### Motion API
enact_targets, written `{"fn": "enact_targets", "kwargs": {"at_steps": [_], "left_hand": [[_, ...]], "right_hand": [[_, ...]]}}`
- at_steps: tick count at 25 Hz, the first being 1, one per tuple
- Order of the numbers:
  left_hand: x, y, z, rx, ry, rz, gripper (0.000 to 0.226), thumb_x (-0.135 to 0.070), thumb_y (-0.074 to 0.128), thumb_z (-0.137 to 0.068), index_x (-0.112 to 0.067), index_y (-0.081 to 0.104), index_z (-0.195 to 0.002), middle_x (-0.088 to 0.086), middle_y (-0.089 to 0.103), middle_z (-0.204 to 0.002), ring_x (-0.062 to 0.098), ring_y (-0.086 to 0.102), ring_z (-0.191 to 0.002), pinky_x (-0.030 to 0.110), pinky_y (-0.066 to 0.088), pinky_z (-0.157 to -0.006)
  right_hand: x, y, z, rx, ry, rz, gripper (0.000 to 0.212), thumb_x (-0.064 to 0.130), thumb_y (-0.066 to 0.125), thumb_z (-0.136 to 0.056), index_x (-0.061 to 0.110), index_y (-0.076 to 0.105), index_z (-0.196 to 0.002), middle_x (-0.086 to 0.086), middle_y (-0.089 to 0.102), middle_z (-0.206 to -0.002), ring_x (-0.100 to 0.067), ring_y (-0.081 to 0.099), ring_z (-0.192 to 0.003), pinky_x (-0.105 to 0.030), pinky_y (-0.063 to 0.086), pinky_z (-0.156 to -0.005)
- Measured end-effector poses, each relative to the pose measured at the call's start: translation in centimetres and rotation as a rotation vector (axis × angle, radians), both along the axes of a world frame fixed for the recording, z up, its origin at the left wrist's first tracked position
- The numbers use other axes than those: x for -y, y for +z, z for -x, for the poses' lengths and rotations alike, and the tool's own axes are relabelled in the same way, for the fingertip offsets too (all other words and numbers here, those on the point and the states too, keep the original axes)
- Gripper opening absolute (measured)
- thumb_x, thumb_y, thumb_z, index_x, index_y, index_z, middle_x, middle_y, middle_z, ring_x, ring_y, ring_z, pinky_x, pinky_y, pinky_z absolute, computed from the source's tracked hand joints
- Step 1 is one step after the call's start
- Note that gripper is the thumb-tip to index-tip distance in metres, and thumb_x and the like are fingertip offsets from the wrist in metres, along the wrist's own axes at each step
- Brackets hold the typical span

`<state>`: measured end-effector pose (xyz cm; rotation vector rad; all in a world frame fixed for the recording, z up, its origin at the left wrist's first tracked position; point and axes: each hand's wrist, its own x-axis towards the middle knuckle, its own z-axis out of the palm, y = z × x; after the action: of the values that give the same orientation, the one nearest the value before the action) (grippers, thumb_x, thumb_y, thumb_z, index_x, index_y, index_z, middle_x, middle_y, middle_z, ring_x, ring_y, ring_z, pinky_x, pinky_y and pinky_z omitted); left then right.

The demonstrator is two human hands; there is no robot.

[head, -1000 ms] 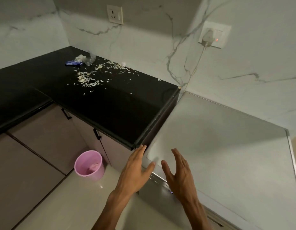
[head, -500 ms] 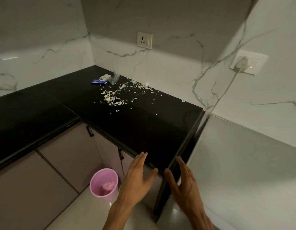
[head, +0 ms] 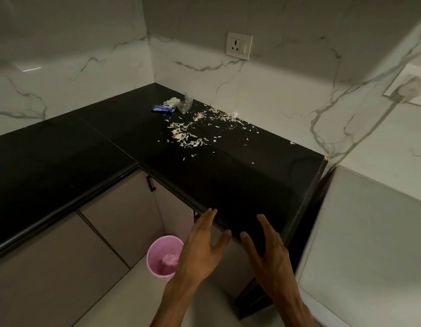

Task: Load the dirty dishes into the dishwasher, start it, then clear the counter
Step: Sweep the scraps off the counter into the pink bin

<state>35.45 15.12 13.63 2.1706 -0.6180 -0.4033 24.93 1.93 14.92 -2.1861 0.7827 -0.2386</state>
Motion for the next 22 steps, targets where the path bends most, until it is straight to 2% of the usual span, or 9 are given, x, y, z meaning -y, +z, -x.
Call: {"fn": "enact_targets", "kwargs": {"at_steps": [3, 8, 13, 17, 22], "left_hand": [[1.1, -0.1, -1.3, 0.018, 0.035, 0.024, 0.070, -0.056, 0.052, -0.090, -0.038, 0.022, -0.151, -0.016, 0.022, -0.159, 0.010, 0.026, -0.144, 0.036, 0.027, -0.114], [2.3, 0.9, -4.6, 0.064, 0.115, 0.049, 0.068, -0.054, 0.050, -0.093, -0.037, 0.021, -0.151, -0.016, 0.017, -0.160, 0.006, 0.015, -0.147, 0.037, 0.025, -0.119], [3.6, 1.5, -7.0, 0.105, 0.206, 0.033, 0.065, -0.050, 0.048, -0.095, -0.033, 0.021, -0.152, -0.015, 0.015, -0.160, 0.006, 0.013, -0.147, 0.034, 0.022, -0.119], [4.0, 0.4, -9.0, 0.097, 0.231, 0.016, 0.065, -0.050, 0.049, -0.095, -0.031, 0.024, -0.152, -0.012, 0.018, -0.160, 0.008, 0.018, -0.147, 0.029, 0.024, -0.117], [3.6, -0.2, -13.2, 0.097, 0.255, 0.007, 0.065, -0.051, 0.051, -0.094, -0.031, 0.027, -0.151, -0.011, 0.023, -0.159, 0.016, 0.033, -0.142, 0.034, 0.032, -0.115]], "right_hand": [[1.0, 0.1, -1.6, 0.004, 0.018, 0.010, 0.081, 0.070, 0.040, -0.081, 0.035, 0.020, -0.151, 0.007, 0.023, -0.159, -0.017, 0.026, -0.145, -0.044, 0.032, -0.116], [3.6, 1.1, -7.2, -0.010, 0.140, 0.005, 0.089, 0.077, 0.033, -0.075, 0.033, 0.020, -0.151, 0.007, 0.023, -0.159, -0.015, 0.022, -0.146, -0.045, 0.028, -0.117], [5.6, 2.0, -12.0, -0.030, 0.229, -0.016, 0.077, 0.068, 0.040, -0.086, 0.037, 0.018, -0.152, 0.010, 0.022, -0.159, -0.015, 0.021, -0.146, -0.045, 0.026, -0.118], [6.0, 1.0, -14.4, -0.049, 0.263, -0.066, 0.079, 0.074, 0.038, -0.082, 0.042, 0.014, -0.151, 0.008, 0.021, -0.159, -0.020, 0.020, -0.147, -0.049, 0.030, -0.115], [5.7, 0.4, -18.6, 0.005, 0.299, -0.037, 0.080, 0.073, 0.038, -0.083, 0.037, 0.018, -0.151, 0.008, 0.024, -0.158, -0.016, 0.021, -0.146, -0.047, 0.031, -0.116]]}}
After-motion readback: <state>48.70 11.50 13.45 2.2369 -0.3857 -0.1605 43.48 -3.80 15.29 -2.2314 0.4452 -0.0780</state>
